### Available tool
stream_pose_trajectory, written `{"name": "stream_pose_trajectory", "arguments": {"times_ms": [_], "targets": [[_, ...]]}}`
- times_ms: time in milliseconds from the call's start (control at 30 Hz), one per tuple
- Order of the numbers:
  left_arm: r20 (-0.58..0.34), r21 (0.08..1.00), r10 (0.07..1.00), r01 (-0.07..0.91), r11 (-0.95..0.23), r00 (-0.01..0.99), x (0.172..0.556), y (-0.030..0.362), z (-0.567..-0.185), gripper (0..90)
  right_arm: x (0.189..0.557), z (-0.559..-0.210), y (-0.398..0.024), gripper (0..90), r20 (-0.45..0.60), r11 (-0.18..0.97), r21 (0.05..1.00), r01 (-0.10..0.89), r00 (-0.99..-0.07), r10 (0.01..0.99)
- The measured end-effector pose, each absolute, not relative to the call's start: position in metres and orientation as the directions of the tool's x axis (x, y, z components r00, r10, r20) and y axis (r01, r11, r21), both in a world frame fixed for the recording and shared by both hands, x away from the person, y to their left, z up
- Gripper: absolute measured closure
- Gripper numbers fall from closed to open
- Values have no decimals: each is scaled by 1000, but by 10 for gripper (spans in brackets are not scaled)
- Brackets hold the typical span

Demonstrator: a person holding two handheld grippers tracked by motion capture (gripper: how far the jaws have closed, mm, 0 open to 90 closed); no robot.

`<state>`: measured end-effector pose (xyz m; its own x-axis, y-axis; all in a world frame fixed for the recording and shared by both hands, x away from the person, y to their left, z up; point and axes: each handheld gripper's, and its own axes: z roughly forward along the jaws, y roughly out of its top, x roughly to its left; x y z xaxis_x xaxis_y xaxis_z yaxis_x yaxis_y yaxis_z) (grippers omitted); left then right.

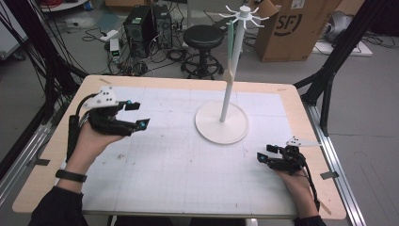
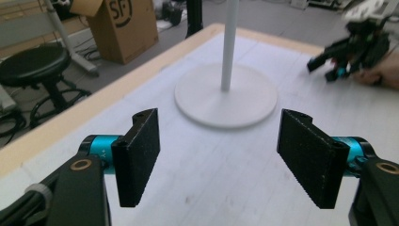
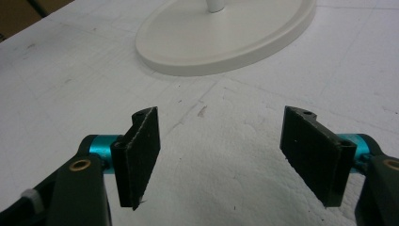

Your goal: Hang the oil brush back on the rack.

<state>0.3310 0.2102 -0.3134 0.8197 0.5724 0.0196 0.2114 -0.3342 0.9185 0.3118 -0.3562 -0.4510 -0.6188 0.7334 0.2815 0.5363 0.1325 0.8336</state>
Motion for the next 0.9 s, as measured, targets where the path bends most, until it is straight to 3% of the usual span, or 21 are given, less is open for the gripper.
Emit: {"name": "stream_pose_trajectory", "arguments": {"times_ms": [267, 433, 900], "targets": [[-44, 919, 610, 271, -286, 791, 311, 247, -369, 265, 312, -451, -356, 285, 281, 132, 833, 537, -617, 735], [-33, 905, 621, 287, -314, 783, 305, 254, -395, 230, 311, -451, -356, 285, 280, 131, 833, 538, -614, 738], [-72, 902, 647, 326, -282, 759, 297, 263, -438, 210, 311, -451, -356, 285, 280, 133, 832, 538, -614, 738]]}}
